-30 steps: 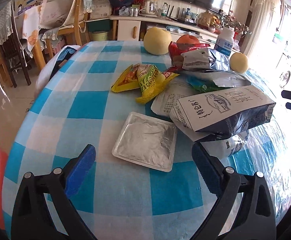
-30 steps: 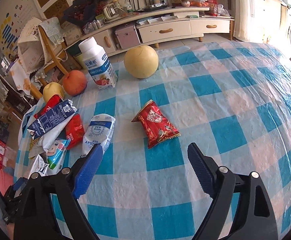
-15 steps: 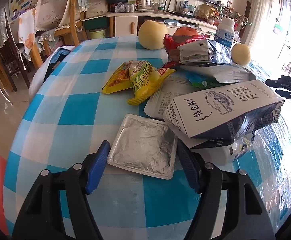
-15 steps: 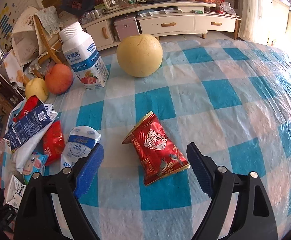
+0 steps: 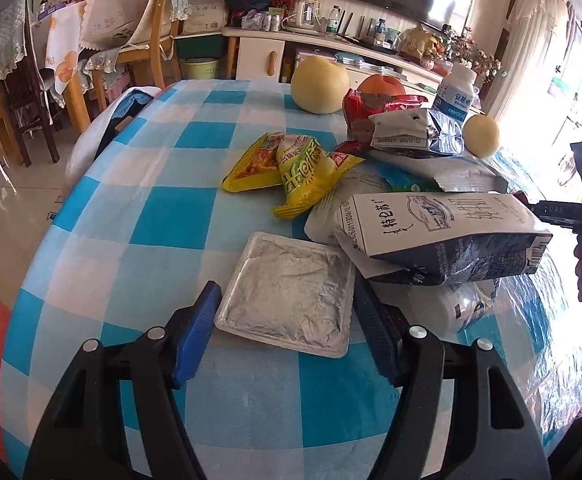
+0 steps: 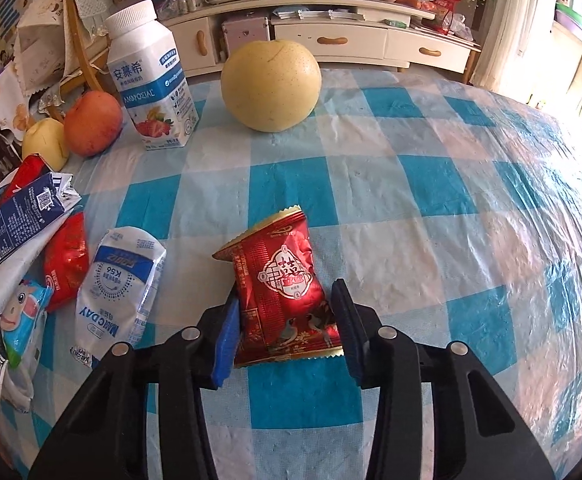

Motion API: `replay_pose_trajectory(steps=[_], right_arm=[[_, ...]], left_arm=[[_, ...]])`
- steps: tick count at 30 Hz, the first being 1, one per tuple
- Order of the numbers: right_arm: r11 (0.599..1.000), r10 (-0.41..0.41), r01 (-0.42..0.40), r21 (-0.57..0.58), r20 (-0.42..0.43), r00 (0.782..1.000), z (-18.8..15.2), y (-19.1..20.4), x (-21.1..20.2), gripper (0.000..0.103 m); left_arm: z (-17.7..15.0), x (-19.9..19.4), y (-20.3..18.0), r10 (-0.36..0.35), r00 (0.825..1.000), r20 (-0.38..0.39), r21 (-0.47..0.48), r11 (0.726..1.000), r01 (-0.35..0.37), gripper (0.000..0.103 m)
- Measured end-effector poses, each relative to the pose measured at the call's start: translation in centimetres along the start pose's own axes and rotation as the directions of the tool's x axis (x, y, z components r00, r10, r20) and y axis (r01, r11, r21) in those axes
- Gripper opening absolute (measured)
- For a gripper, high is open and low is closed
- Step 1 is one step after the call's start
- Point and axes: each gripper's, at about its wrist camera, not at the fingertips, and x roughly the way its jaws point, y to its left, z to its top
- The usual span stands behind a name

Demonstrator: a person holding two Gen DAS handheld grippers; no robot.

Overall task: Collect trash
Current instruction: 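Close left gripper on silver foil tray while right gripper grasps red candy wrapper, then lift foil tray and red wrapper, carry both toward the pink bucket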

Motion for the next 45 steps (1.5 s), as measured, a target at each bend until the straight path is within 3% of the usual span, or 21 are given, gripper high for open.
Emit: replay_pose_trajectory(steps=[10, 20, 24, 29, 33, 36, 39, 42, 45], right_arm=[[0.997, 0.081, -0.081, -0.008, 0.027, 0.996, 0.2, 1.5, -2.9, 0.041], [0.978, 0.207, -0.208, 0.0, 0.121, 0.971, 0.1, 4.2, -8.8, 0.041], [0.953, 0.302, -0.297, -0.056, 0.157, 0.94, -0.2, 8.1, -11.7, 0.041], [0.893, 0.445, -0.42, -0.159, 0.179, 0.878, -1.0, 14.9, -15.4, 0.041], [0.824, 0.548, -0.506, -0.253, 0.13, 0.827, -2.3, 21.7, -17.2, 0.041], [0.765, 0.606, -0.56, -0.319, 0.06, 0.793, -3.6, 27.3, -17.7, 0.041], [0.693, 0.66, -0.62, -0.368, -0.024, 0.751, -5.0, 33.3, -17.8, 0.041], [0.629, 0.691, -0.658, -0.414, -0.092, 0.717, -6.5, 39.2, -18.0, 0.041], [0.573, 0.712, -0.691, -0.44, -0.149, 0.686, -8.2, 44.2, -17.8, 0.041]], left_arm=[[0.1, -1.7, 2.1, -0.015, 0.999, 0.045, -0.075, 0.997, 0.019, 0.069], [-0.2, -5.4, 4.1, 0.026, 0.985, 0.169, -0.151, 0.989, 0.0, 0.069], [-0.4, -7.2, 5.3, 0.1, 0.968, 0.232, -0.193, 0.98, -0.055, 0.069], [-0.9, -9.5, 7.3, 0.208, 0.932, 0.297, -0.275, 0.953, -0.125, 0.069], [-1.6, -11.5, 9.6, 0.322, 0.884, 0.339, -0.38, 0.906, -0.185, 0.069], [-2.2, -13.2, 11.6, 0.431, 0.829, 0.356, -0.469, 0.85, -0.24, 0.069], [-3.1, -14.6, 14.5, 0.521, 0.788, 0.327, -0.577, 0.771, -0.271, 0.069], [-4.4, -15.8, 18.0, 0.612, 0.744, 0.268, -0.686, 0.664, -0.299, 0.069], [-5.7, -16.2, 21.0, 0.656, 0.73, 0.191, -0.767, 0.564, -0.307, 0.069]])
